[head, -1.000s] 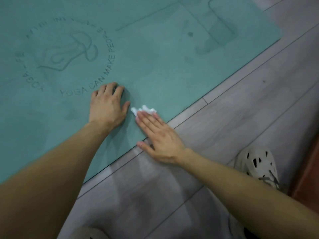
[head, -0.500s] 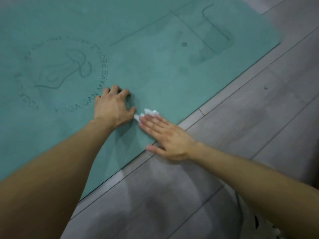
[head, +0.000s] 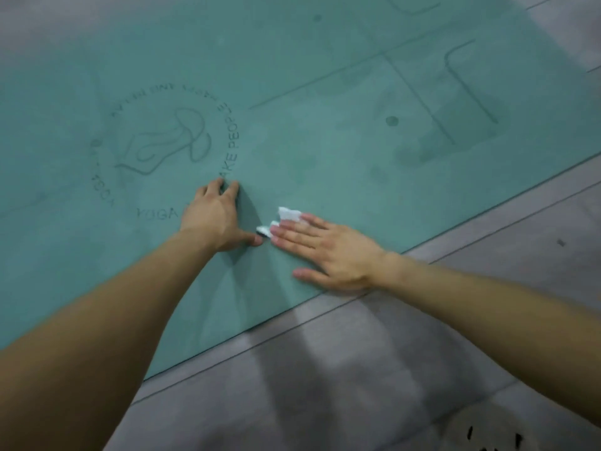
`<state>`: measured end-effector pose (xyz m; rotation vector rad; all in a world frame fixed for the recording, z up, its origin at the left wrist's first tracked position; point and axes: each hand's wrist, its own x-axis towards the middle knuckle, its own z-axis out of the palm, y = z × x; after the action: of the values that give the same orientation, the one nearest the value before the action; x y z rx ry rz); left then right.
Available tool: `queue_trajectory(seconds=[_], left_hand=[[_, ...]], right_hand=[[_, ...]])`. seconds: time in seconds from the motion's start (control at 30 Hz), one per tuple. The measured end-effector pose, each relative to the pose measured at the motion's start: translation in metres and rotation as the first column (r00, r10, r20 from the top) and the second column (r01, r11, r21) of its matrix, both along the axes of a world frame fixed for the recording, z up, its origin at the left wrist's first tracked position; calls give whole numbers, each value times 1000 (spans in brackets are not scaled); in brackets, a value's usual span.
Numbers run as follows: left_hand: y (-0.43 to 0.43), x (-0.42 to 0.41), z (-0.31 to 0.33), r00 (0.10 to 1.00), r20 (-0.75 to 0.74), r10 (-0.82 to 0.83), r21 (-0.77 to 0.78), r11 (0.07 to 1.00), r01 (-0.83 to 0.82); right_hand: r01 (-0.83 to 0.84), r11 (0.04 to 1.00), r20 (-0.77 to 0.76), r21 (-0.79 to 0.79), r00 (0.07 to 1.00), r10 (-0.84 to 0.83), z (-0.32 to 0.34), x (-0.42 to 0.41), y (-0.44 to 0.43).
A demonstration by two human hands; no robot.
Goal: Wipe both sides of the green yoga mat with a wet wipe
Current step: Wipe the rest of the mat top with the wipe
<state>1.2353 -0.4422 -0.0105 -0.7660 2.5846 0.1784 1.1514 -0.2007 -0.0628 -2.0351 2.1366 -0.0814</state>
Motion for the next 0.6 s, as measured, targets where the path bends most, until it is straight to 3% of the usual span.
queue_trajectory(seconds=[0.07, 0.13, 0.2, 0.27, 0.33, 0.4, 0.43, 0.5, 0.57, 0.6], left_hand=[[3, -3, 3, 999, 33, 22, 6, 1000, -22], [5, -3, 5, 998, 52, 29, 5, 1000, -29], [5, -2, 5, 998, 64, 17, 10, 1000, -17], [4, -4, 4, 998, 64, 27, 12, 1000, -28], [3, -6, 3, 997, 70, 21, 8, 1000, -22], [4, -5, 5, 998, 68, 9, -8, 1000, -8], [6, -4, 7, 997, 73, 6, -8, 1000, -6], [7, -4, 10, 996, 83, 11, 2, 1000, -11], [9, -7, 14, 995, 99, 22, 4, 1000, -22], [9, -9, 15, 995, 99, 23, -8, 1000, -22]], right_hand=[[213, 976, -26, 35, 977, -212, 0, -58, 0], [545, 837, -34, 51, 839, -544, 1, -115, -1], [673, 738, 5, 48, 739, -674, 1, -123, -10], [546, 838, 56, -15, 837, -544, -5, -75, -23], [180, 981, 102, -76, 980, -172, -10, -18, -25], [-61, 997, 71, -56, 995, 65, -10, -4, -19], [-55, 997, 66, -57, 996, 59, -10, -19, -19], [205, 977, 69, -54, 977, -201, -11, -63, -22], [501, 865, 64, -9, 864, -499, -7, -101, -25], [574, 819, 63, -7, 817, -573, -6, -106, -30]])
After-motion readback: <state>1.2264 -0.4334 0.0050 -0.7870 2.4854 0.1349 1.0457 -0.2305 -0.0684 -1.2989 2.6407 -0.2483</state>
